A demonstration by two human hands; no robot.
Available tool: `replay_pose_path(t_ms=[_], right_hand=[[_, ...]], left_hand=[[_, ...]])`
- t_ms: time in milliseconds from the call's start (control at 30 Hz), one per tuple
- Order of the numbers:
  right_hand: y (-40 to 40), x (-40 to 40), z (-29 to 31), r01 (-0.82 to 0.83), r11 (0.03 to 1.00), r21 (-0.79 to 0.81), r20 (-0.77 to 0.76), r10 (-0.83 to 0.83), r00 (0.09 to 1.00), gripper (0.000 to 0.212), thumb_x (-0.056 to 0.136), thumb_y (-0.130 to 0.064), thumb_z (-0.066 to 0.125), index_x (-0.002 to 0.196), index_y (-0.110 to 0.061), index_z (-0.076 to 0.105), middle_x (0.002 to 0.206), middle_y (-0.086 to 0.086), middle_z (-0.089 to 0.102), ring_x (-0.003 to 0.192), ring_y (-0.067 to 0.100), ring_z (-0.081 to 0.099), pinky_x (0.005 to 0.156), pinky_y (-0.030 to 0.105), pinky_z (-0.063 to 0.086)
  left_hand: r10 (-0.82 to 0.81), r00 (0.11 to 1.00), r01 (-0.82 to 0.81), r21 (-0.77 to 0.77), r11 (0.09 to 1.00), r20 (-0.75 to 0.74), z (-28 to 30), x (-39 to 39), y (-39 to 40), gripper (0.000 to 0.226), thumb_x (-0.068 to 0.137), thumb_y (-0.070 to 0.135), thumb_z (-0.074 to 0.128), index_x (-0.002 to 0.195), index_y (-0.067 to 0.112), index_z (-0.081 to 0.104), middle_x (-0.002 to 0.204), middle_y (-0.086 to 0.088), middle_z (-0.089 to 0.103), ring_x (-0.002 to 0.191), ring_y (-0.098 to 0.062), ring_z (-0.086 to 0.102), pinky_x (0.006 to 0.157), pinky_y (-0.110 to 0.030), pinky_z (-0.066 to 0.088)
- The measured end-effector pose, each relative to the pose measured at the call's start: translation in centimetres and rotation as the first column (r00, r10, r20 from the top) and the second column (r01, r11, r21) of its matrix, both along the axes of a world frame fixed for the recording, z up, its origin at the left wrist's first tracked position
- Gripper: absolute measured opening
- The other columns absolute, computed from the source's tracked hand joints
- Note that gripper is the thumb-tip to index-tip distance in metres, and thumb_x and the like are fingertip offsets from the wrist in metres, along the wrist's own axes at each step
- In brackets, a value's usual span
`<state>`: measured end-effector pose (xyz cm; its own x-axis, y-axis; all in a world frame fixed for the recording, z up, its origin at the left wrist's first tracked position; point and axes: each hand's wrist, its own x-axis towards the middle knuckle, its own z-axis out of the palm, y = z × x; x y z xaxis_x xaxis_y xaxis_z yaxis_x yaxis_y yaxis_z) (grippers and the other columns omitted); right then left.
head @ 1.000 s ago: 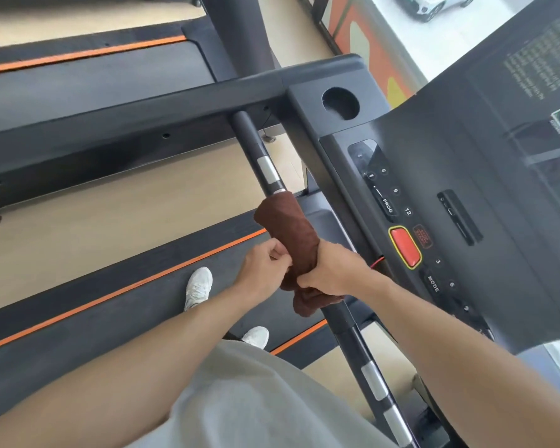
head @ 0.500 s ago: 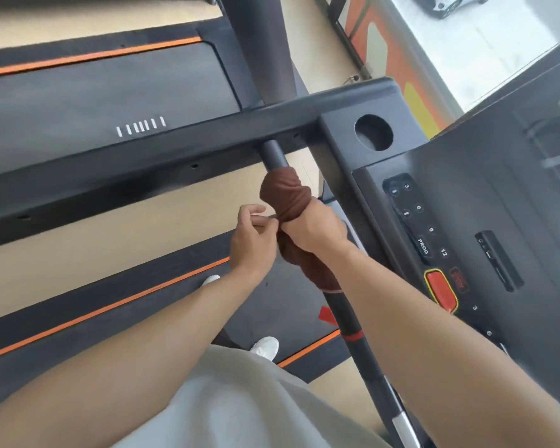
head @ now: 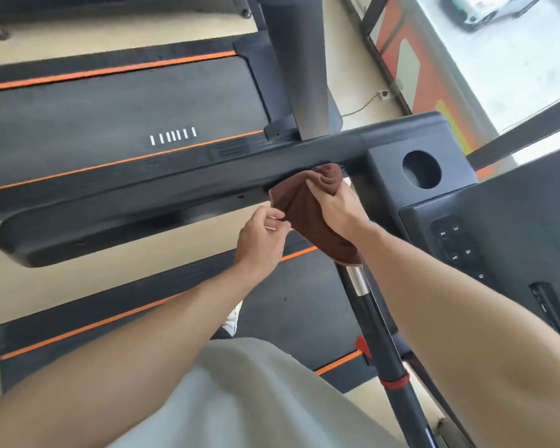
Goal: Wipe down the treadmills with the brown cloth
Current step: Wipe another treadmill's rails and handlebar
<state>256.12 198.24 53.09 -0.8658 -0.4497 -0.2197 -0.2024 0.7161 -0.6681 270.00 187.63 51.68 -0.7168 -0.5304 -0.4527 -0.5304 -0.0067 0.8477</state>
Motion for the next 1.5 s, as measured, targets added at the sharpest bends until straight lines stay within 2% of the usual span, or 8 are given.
replay_pose_path(t_ms=[200,333,467,733,1000,1133,1300,1500], right_hand=[[0.3,1.6,0.7,0.099,0.988,0.122,-0.048,-0.094,0.994,0.038,0.100,-0.064,0.034,0.121,-0.040,0.055,0.109,-0.002,0.072,0.098,0.029,0.067,0.088,0.041,0.051],[1.1,2.2,0.9,0.128,0.989,0.079,0.032,-0.131,0.991,0.048,0.093,-0.075,0.039,0.120,-0.041,0.060,0.111,-0.007,0.072,0.102,0.021,0.066,0.091,0.036,0.051],[3.8,3.6,1.6,0.029,0.999,0.039,0.188,-0.036,0.981,0.003,0.097,-0.034,0.065,0.094,-0.032,0.065,0.087,-0.015,0.065,0.084,0.006,0.062,0.066,0.008,0.042],[10.3,7.7,2.6,0.126,0.981,0.145,0.609,-0.189,0.770,0.027,0.081,-0.033,0.077,0.097,-0.012,0.075,0.087,0.010,0.078,0.080,0.028,0.074,0.073,0.033,0.059],[15.4,11.0,1.8,0.177,0.982,0.061,0.723,-0.166,0.670,0.019,0.084,-0.024,0.072,0.096,-0.009,0.074,0.089,0.016,0.076,0.077,0.031,0.071,0.079,0.040,0.059],[17.1,11.5,1.5,0.082,0.991,0.105,0.722,-0.133,0.679,0.020,0.080,-0.019,0.073,0.093,-0.004,0.074,0.084,0.017,0.074,0.077,0.031,0.069,0.085,0.047,0.058],[18.9,11.2,1.5,-0.280,0.937,0.207,0.816,-0.008,0.578,0.066,0.060,-0.026,0.087,0.114,0.007,0.065,0.108,0.034,0.068,0.092,0.039,0.065,0.097,0.062,0.050],[18.8,11.3,1.6,-0.335,0.855,0.395,0.645,0.002,0.764,0.054,0.058,-0.036,0.088,0.100,-0.008,0.071,0.090,0.018,0.076,0.086,0.039,0.075,0.077,0.059,0.062]], left_hand=[[-0.115,0.993,0.115,-0.006,0.993,0.010,0.4,1.7,1.3,0.005,0.093,0.029,0.065,0.094,0.032,0.061,0.093,0.007,0.070,0.092,-0.017,0.070,0.082,-0.033,0.053],[-0.162,0.987,0.162,-0.012,0.987,0.001,1.2,2.7,2.7,0.003,0.095,0.028,0.064,0.096,0.030,0.062,0.093,0.008,0.068,0.092,-0.015,0.069,0.073,-0.026,0.048],[-0.162,0.987,0.162,-0.009,0.987,-0.007,1.0,3.8,4.4,0.003,0.094,0.028,0.065,0.097,0.029,0.063,0.094,0.006,0.070,0.092,-0.015,0.068,0.076,-0.029,0.050],[-0.141,0.989,0.143,0.051,0.988,-0.040,1.0,6.5,10.2,0.005,0.092,0.030,0.067,0.097,0.031,0.065,0.097,0.007,0.072,0.095,-0.014,0.070,0.093,-0.042,0.057],[-0.102,0.995,0.103,0.038,0.994,-0.015,0.2,9.1,15.6,0.005,0.094,0.030,0.068,0.098,0.028,0.066,0.094,0.007,0.072,0.093,-0.015,0.070,0.087,-0.037,0.057],[-0.065,0.998,0.065,0.071,0.995,-0.003,-0.1,9.7,17.4,0.007,0.097,0.028,0.063,0.096,0.021,0.064,0.089,0.003,0.071,0.086,-0.016,0.070,0.085,-0.042,0.059],[-0.081,0.994,0.069,0.162,0.984,0.070,-0.7,9.5,18.6,0.012,0.097,0.018,0.056,0.093,0.011,0.065,0.066,-0.001,0.070,0.069,-0.022,0.072,0.080,-0.048,0.060],[-0.073,0.995,0.056,0.235,0.970,0.065,-1.2,8.5,18.0,0.013,0.099,0.016,0.053,0.093,0.013,0.064,0.076,-0.004,0.069,0.072,-0.020,0.070,0.080,-0.042,0.062]])
